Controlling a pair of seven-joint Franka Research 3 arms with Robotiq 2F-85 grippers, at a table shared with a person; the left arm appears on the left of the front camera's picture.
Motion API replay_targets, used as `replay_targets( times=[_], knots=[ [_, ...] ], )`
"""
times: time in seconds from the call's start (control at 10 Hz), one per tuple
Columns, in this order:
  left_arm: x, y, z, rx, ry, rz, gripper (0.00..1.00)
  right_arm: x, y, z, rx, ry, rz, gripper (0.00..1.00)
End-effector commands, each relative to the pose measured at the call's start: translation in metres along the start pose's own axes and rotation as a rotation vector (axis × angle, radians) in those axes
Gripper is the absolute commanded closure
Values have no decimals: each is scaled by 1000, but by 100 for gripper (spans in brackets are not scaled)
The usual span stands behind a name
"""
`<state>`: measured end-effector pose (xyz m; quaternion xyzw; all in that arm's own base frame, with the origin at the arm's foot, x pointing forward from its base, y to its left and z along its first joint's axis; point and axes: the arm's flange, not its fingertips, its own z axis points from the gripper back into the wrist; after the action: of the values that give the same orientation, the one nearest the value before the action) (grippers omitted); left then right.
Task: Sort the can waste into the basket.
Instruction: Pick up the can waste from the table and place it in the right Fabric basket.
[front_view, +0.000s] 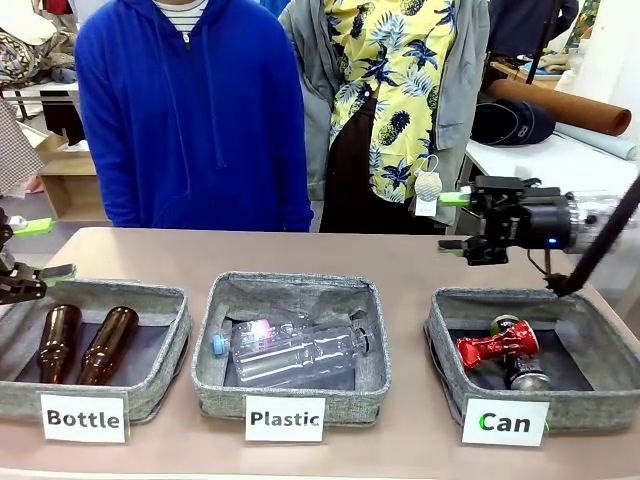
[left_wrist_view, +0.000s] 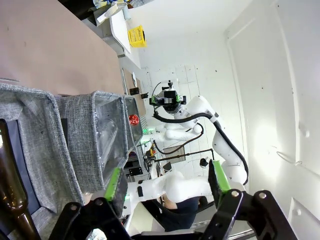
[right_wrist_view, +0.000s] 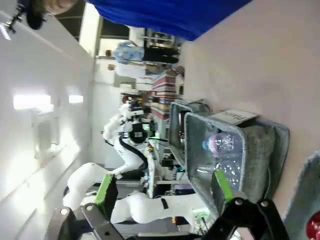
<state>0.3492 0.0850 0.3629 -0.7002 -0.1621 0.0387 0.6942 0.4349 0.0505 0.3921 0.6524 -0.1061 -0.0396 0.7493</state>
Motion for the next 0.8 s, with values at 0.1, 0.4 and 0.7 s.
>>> replay_targets(
  times=[0.1,0.4,0.7],
  knots=[
    [-3,-2,0,1,4,-7,15,20,-15,35,110,-6,-8,0],
    [-3,-2,0,1,4,-7,15,20,-15,35,110,-6,-8,0],
    [-3,-2,0,1,4,-7,15,20,-15,35,110,-6,-8,0]
  ],
)
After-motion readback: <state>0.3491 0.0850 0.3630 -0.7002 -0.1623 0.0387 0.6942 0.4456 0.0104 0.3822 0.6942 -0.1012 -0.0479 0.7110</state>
